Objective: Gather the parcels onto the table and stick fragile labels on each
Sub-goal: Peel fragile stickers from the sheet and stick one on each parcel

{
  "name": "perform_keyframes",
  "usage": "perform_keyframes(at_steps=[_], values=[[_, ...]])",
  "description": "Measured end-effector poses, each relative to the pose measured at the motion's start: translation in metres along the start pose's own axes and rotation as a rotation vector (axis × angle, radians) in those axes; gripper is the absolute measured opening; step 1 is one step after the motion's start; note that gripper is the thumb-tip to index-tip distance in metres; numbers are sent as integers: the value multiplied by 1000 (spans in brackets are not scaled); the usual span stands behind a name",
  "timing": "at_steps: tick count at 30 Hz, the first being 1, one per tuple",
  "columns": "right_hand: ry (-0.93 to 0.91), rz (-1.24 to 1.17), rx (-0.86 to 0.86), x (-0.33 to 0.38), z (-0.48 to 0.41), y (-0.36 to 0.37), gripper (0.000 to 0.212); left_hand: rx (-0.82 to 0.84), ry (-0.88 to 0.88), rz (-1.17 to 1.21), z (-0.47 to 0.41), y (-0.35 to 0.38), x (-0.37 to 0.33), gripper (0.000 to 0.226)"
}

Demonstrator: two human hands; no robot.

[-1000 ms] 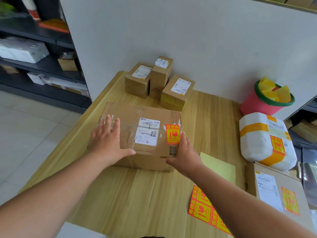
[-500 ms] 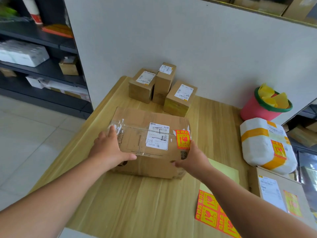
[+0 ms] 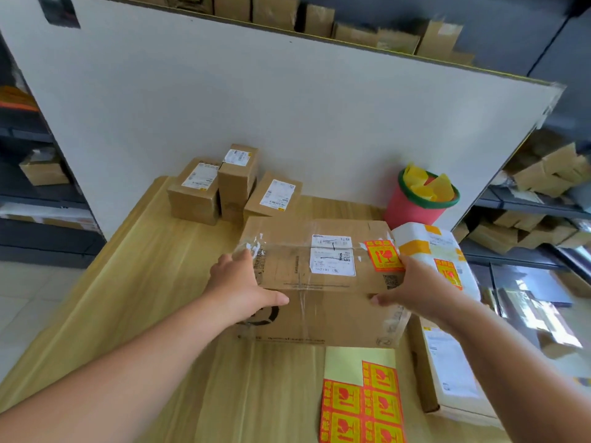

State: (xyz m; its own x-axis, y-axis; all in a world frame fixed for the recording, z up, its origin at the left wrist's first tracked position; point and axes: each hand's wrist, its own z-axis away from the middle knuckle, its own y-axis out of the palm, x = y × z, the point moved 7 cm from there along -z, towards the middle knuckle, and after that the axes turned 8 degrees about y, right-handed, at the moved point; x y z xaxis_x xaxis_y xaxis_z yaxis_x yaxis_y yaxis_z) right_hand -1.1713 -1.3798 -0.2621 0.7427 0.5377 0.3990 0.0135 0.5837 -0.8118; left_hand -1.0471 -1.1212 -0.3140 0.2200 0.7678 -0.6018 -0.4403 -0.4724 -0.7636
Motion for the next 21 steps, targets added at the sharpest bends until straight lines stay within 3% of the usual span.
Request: perform_keyframes(at_steps=[4, 11, 16, 21], values=[[-14, 5, -114, -19, -15, -21, 84, -26, 75, 9, -29, 16, -26, 116], [35, -46, -165, -40, -64, -23, 64, 23, 151, 32, -88, 34, -51, 113], [48, -45, -159, -42, -102, -13, 66, 37, 141, 40, -124, 42, -48, 116], [63, -65, -134, -47, -143, -3, 70, 30, 151, 46, -156, 58, -49, 106]])
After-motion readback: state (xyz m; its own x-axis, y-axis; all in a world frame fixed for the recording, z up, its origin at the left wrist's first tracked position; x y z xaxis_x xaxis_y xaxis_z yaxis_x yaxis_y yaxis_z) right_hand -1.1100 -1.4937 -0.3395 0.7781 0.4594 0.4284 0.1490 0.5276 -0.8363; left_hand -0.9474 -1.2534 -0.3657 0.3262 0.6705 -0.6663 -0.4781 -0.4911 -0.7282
